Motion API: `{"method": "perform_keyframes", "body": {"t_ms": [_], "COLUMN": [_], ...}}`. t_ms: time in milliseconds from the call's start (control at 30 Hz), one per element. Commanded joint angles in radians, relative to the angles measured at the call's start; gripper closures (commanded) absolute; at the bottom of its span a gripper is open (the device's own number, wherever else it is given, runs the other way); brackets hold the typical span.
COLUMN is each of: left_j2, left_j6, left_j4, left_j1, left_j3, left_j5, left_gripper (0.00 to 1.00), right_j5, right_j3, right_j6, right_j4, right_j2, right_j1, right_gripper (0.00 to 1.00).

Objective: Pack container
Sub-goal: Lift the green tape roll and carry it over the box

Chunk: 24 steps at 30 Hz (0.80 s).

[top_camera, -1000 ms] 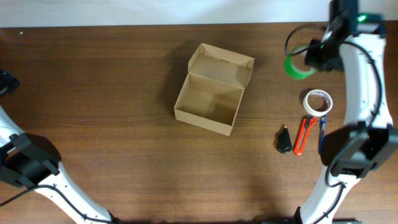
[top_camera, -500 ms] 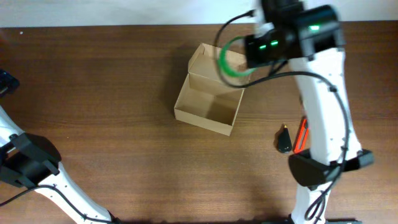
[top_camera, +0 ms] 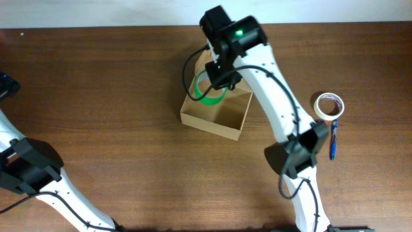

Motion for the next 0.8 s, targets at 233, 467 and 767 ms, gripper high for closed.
{"method": "perform_keyframes", "body": {"t_ms": [233, 467, 767], "left_j2": [-0.024, -0.024, -0.024], "left_j6": [-0.014, -0.014, -0.014], "left_j4": [0.0, 0.0, 0.0], "left_j1": [0.004, 0.004, 0.004], "left_j3": [-0.006, -0.006, -0.006], "left_j5": [0.003, 0.003, 0.003], "left_gripper": [0.0, 0.0, 0.0], "right_j5": [-0.027, -0.036, -0.058], "right_j3": [-0.007, -0.007, -0.02], "right_j6": [0.014, 0.014, 0.014], "right_j4": [0.039, 0.065, 0.089], "right_j2": [0.126, 0.157, 0.195], "right_j1": [0.005, 0.006, 0.007], "right_gripper": [0.96, 0.96, 0.96]}}
